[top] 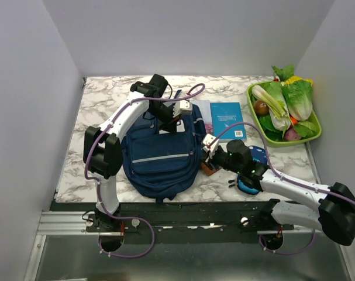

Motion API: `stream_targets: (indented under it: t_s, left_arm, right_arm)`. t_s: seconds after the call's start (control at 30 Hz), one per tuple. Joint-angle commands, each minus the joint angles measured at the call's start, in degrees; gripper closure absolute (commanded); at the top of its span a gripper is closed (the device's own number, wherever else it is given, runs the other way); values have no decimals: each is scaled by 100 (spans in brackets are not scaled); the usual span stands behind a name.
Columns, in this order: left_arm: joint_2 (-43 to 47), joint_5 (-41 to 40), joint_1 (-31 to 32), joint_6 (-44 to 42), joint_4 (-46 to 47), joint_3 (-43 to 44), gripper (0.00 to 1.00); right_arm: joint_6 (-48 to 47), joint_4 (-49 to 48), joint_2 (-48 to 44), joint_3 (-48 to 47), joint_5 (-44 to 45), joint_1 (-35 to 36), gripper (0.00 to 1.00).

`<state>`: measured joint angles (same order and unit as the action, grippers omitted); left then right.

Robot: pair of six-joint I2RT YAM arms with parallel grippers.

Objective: Pack the student bag
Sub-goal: Unzip the student bag at the center of the board.

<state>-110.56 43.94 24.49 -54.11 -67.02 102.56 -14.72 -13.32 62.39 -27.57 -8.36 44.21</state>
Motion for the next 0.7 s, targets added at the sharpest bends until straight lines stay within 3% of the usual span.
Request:
stream_targets:
  t_s: [0.0, 0.2, 0.67]
  left_arm:
    - [255, 466, 21, -258, -319, 457, 100]
    - [263, 475, 29, -443, -574, 440, 100]
    - [202, 510, 21, -575, -707, 440, 100]
  right_arm:
    - [-1076, -951, 308, 32, -483, 35, 56]
    - [-1428, -1383, 599, -11, -561, 44, 57]
    - [-2351, -1041, 1047, -230, -825, 246, 61]
